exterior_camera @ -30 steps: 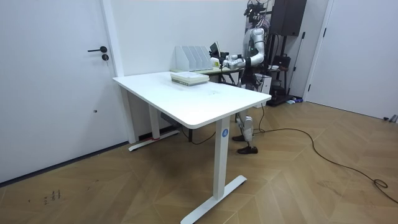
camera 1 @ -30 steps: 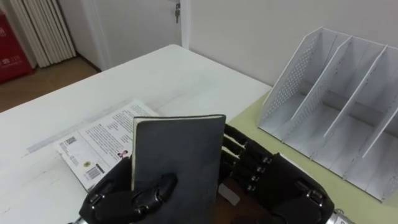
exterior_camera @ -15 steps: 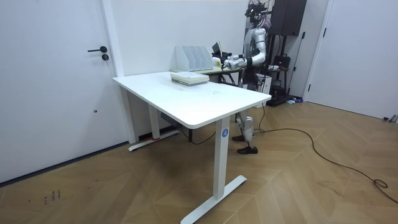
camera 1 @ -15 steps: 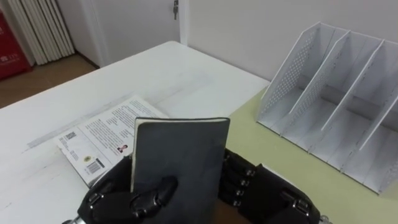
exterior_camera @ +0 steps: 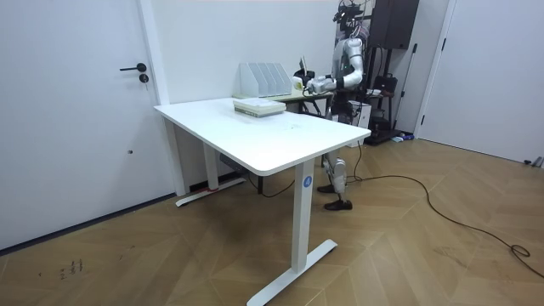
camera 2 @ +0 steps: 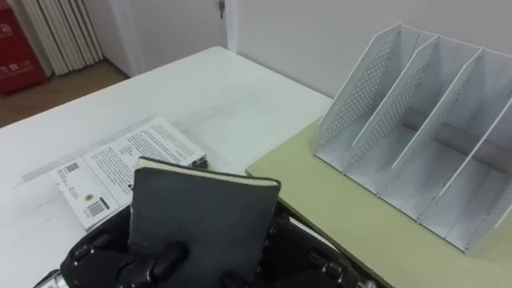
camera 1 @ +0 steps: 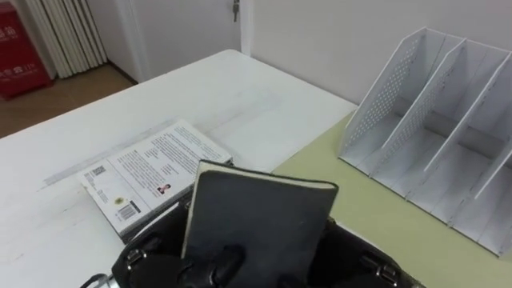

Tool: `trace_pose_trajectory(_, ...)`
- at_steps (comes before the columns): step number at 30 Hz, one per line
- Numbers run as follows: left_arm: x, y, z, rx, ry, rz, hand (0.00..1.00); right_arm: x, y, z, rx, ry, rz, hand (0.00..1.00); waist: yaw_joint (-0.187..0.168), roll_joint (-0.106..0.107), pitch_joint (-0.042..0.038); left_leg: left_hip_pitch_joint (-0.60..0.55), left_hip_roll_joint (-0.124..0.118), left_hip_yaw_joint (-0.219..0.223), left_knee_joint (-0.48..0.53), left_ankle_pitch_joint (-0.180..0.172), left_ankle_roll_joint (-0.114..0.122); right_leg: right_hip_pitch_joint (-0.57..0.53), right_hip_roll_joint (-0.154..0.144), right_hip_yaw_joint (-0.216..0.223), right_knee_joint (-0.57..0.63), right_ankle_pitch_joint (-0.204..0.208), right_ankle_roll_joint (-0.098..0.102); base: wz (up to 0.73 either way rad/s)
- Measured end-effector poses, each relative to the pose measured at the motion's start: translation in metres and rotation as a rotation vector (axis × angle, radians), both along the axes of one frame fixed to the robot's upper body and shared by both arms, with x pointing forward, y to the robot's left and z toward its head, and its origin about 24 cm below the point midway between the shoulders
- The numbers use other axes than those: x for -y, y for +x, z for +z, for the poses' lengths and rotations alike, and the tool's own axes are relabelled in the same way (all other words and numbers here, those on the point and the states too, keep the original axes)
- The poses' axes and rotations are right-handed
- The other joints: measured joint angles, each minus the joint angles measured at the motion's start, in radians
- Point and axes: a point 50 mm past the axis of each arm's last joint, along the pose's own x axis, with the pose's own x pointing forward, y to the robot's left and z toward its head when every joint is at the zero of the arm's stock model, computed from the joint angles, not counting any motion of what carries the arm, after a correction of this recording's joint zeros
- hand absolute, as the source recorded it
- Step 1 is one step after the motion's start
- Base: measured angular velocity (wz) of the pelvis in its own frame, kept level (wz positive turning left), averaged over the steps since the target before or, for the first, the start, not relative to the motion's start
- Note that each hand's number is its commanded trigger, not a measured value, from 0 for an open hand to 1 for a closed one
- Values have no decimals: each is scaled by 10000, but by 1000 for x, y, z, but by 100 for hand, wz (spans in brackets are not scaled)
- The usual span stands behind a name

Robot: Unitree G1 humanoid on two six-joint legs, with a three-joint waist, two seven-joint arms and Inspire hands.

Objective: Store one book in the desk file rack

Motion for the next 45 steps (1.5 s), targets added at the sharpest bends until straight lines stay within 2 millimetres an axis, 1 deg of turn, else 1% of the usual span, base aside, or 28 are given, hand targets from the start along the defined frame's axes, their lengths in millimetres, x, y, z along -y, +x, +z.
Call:
trace_pose_trajectory(3,1,1,1,7,-24,-114,100,1,-1,1,-14,138,71,100,1,114,60,1,-2,2,-6,0,0,-8,2,4,13,0,0,0)
trace_pose_trajectory(5,1,2,2,61,-12,-178,100,1,-1,1,-13,179,91,100,-4,143,53,-5,6,1,-17,-3,-4,-23,12,5,21,0,-1,0)
trace_pose_trajectory(13,2,3,4,152,-21,-330,100,1,-1,2,-3,328,212,100,9,140,49,-7,15,17,-2,-13,-19,-32,25,29,29,0,-4,0)
trace_pose_trajectory(14,2,3,4,144,-24,-333,54,1,-1,2,-3,326,213,100,12,137,48,-10,14,18,-2,-13,-19,-35,24,29,29,0,-4,0)
trace_pose_trajectory(15,2,3,3,130,-26,-336,0,1,-1,2,-5,324,217,100,21,133,46,-12,14,20,-3,-13,-19,-37,24,28,29,0,-4,0)
trace_pose_trajectory(20,2,3,3,106,-37,-315,0,2,-3,0,-106,396,176,100,33,84,18,-14,17,24,0,-13,-19,-41,24,21,27,-1,-4,0)
trace_pose_trajectory(22,1,3,4,105,-58,-249,0,3,-7,-3,-255,377,141,100,53,16,-24,-12,17,28,0,-13,-19,-49,22,17,33,-3,-6,0)
trace_pose_trajectory(25,1,4,3,28,-87,-77,0,4,-6,-2,-329,285,224,100,70,-93,-87,14,15,44,-1,-13,-19,-62,19,34,67,-6,-10,-2)
trace_pose_trajectory(26,1,4,2,5,-86,-41,0,4,-6,-2,-340,252,243,100,69,-107,-96,27,13,44,-1,-13,-19,-61,18,36,82,-6,-10,-4)
trace_pose_trajectory(29,0,4,0,-102,-81,8,0,6,-6,-3,-471,118,298,100,60,-142,-81,139,7,44,-3,-13,-19,-35,13,89,191,-9,-6,-6)
trace_pose_trajectory(35,-3,4,-4,-319,-84,240,0,7,-3,-1,-495,2,342,100,59,-116,-42,164,-8,123,-19,-16,-13,-101,19,227,287,-27,-24,-6)
trace_pose_trajectory(38,-6,5,-6,-414,-65,380,0,10,2,4,-263,-166,397,100,36,-95,-28,162,-14,174,-16,-17,-11,-162,7,231,379,-61,-37,-3)
trace_pose_trajectory(39,-8,5,-10,-574,-39,487,0,12,4,6,-181,-284,406,100,28,-78,-17,161,-14,179,-15,-17,-11,-162,11,230,377,-61,-38,0)
trace_pose_trajectory(42,-11,5,-16,-869,17,722,0,15,5,8,-30,-607,325,100,-6,-83,-13,117,-20,182,-17,-17,-12,-187,11,214,364,-84,-46,0)
trace_pose_trajectory(45,-11,5,-17,-920,-3,750,0,19,7,12,194,-892,191,100,26,-87,-12,175,-27,215,-47,-16,-12,-152,2,229,363,-134,-36,0)
